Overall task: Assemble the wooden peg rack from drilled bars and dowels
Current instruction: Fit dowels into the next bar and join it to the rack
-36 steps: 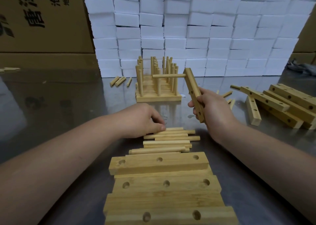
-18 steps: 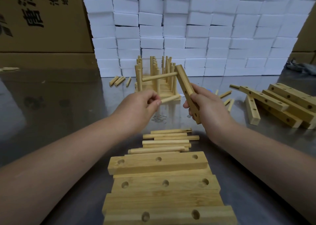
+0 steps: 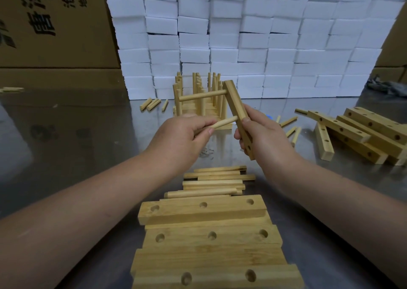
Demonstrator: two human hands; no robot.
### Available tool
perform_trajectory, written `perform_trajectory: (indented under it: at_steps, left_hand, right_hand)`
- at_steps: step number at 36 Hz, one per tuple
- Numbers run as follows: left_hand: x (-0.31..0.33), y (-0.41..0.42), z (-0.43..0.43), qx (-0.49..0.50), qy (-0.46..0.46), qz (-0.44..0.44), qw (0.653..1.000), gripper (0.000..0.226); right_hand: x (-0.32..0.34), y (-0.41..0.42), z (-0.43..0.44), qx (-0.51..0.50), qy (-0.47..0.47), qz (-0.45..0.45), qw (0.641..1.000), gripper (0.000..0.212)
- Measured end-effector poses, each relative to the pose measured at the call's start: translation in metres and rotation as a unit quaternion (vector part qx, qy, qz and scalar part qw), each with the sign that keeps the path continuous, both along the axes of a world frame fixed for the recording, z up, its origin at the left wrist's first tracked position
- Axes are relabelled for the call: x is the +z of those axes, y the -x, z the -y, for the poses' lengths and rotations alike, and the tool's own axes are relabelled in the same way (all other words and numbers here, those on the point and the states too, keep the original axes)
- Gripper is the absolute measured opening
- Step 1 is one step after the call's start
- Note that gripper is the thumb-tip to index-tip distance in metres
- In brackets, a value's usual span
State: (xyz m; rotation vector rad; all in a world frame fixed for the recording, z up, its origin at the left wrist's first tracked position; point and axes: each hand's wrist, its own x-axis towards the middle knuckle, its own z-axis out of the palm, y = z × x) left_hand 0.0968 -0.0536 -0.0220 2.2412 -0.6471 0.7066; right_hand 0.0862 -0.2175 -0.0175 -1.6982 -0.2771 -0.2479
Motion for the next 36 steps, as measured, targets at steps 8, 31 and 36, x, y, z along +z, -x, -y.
perform_trajectory:
  at_steps: [8,31,36]
  left_hand:
    - [0.002,0.001,-0.002,0.005,0.005,-0.002,1.000,0.023]
    - [0.015,0.005,0.004,-0.022,0.156,-0.221,0.962,0.030]
    - [0.016,0.004,0.006,-0.024,0.174,-0.232,0.957,0.029]
  right_hand:
    - [0.002,0.003,-0.001,0.005,0.023,0.011,1.000,0.037]
    - [-0.007,0.002,0.000,-0.014,0.092,0.059,0.994,0.041]
    - [-0.003,-0.001,0.001,-0.017,0.095,0.066,0.993,0.041]
